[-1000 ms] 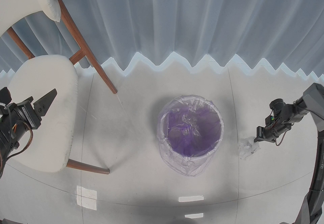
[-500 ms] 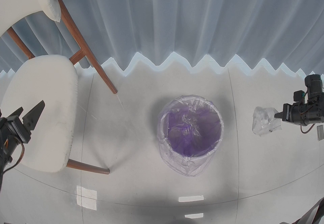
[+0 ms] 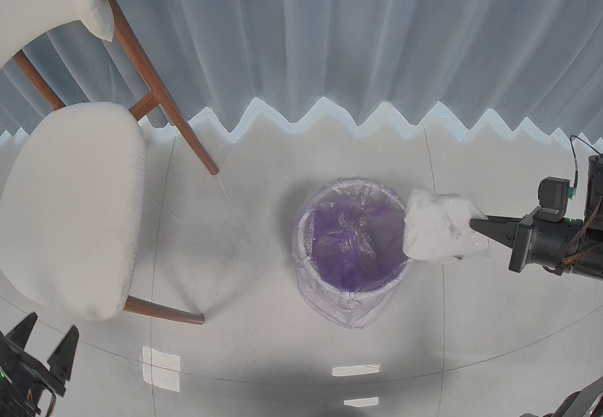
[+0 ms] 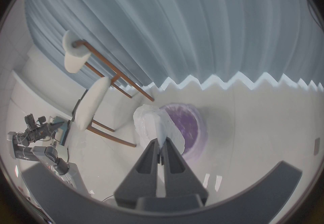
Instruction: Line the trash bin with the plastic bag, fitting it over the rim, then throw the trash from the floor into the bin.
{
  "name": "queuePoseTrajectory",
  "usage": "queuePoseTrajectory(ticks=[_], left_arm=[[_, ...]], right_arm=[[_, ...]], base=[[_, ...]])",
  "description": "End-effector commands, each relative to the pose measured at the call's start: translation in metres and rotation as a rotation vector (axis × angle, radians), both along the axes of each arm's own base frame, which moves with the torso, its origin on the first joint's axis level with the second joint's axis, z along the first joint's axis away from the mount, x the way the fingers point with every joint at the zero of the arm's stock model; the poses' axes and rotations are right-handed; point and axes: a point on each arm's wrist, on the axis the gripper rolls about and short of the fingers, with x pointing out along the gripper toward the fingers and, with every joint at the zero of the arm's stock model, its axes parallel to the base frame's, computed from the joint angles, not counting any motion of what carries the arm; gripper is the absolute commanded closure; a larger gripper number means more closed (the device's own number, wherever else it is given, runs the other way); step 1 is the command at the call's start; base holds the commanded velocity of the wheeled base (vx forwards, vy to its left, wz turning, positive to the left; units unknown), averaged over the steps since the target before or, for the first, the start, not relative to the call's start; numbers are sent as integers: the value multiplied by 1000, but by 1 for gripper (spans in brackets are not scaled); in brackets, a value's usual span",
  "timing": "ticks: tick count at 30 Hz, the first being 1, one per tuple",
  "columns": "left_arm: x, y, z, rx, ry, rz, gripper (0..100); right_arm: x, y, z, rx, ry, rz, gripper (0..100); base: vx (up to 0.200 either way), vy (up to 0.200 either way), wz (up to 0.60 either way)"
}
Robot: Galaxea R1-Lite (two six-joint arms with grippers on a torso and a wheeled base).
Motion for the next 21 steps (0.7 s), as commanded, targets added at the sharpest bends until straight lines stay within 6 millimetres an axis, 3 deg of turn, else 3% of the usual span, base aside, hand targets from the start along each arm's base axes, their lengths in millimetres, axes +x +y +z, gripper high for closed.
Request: queuePoseTrajectory(ticks=[1,6,12,17,18,21], left_arm=[[-36,5,-40,75,-81,45,0],[-36,7,-41,84,-71,123,0],[-36,8,-41,95,-68,174,0],[-36,4,-41,106,-78,-19,0],[-36,2,-43,119,-63,-111,0],[-36,2,-45,150,-52,-120,0]], right_arm=[[30,38,-42,-24,-24,89,100],[59,51,-64,-34,-71,23,100],[72,58,-78,-50,-38,22,100],[94,63,-95,-67,-6,5,100],[100,66,-106,-81,23,0,100],[107,68,-117,-107,44,-31,100]], base=[[0,0,0],[0,0,0],[0,0,0],[0,0,0],[0,0,0],[0,0,0]])
